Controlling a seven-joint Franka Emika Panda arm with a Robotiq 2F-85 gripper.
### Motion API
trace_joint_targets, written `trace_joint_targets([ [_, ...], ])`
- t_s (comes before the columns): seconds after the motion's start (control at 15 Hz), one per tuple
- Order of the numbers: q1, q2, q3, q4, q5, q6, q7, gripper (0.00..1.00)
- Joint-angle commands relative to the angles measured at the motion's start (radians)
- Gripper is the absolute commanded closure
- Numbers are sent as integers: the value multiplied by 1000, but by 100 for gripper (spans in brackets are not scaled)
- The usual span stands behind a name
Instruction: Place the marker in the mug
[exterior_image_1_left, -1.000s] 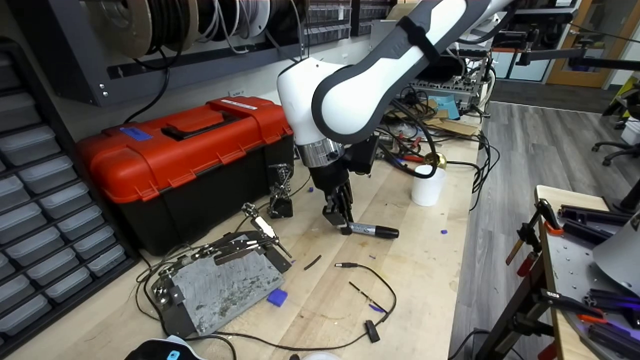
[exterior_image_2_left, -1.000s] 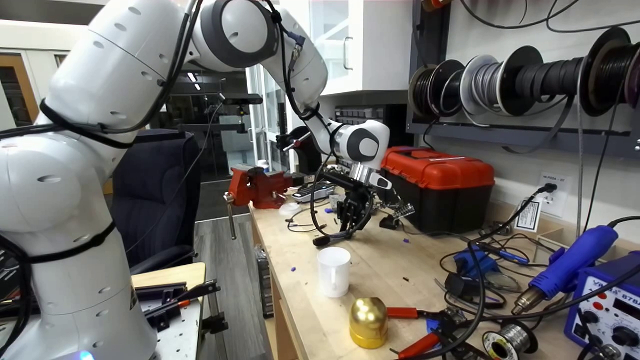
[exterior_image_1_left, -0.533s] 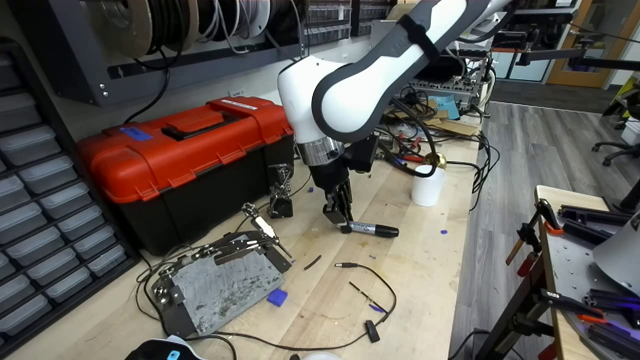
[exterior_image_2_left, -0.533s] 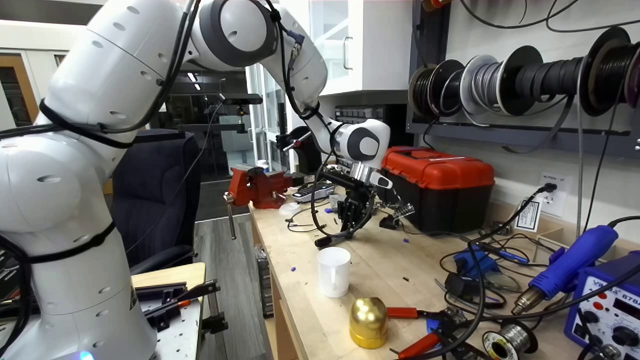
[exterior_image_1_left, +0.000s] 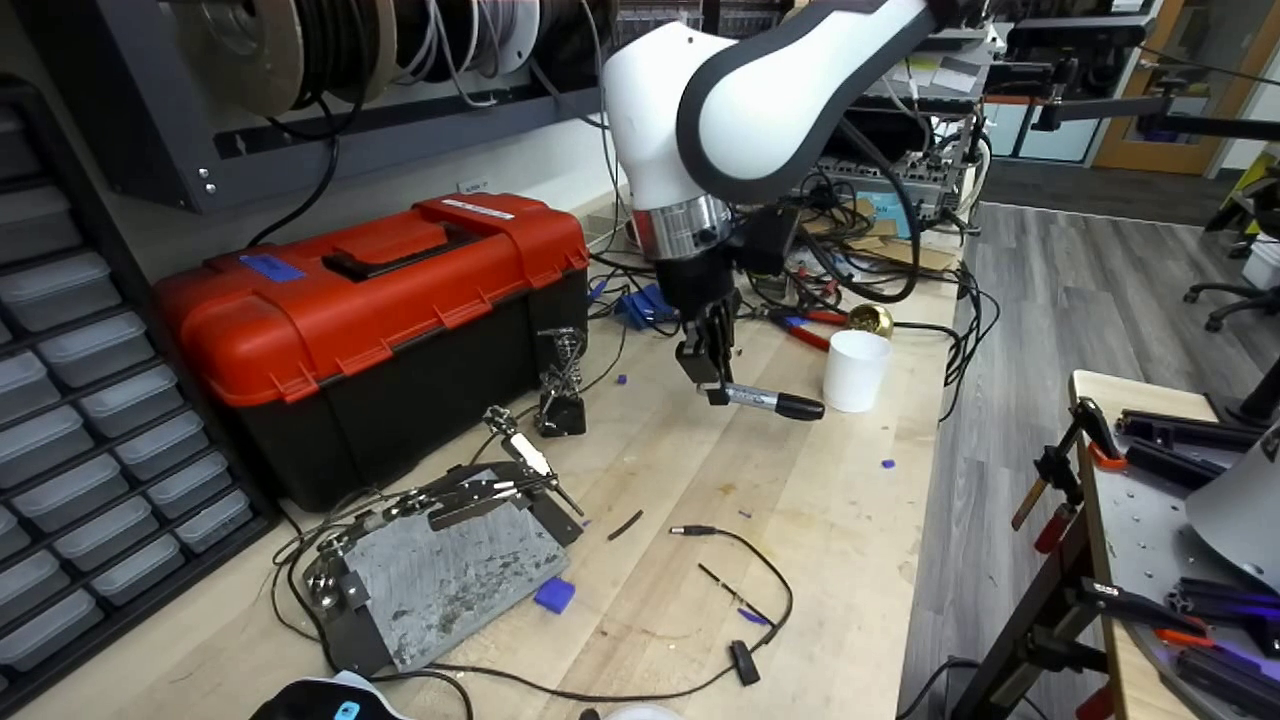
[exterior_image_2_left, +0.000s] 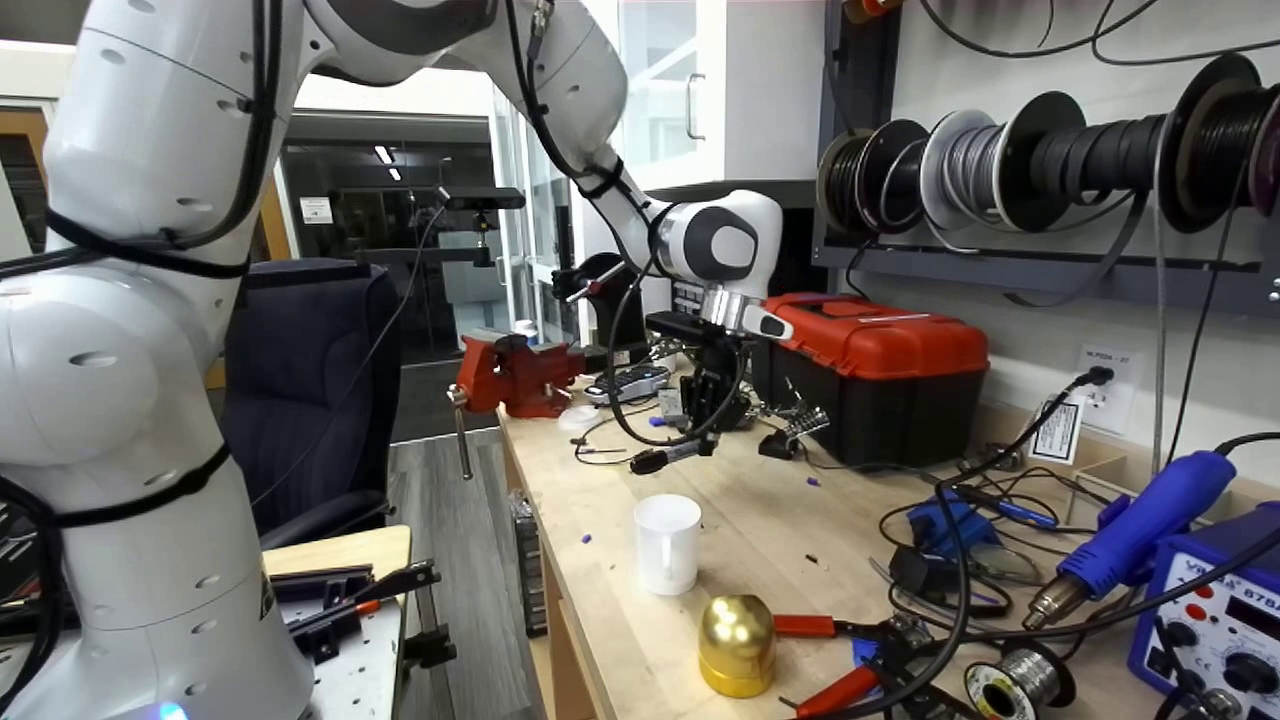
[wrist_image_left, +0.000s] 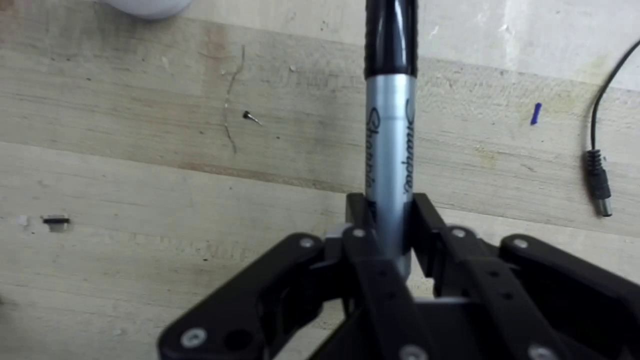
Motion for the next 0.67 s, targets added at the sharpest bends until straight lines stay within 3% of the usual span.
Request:
trace_joint_targets([
  [0.0,-28,-187,-5,-197,23,108,21,96],
  [0.6,-103,-453,-32,-491,104,346,-24,96],
])
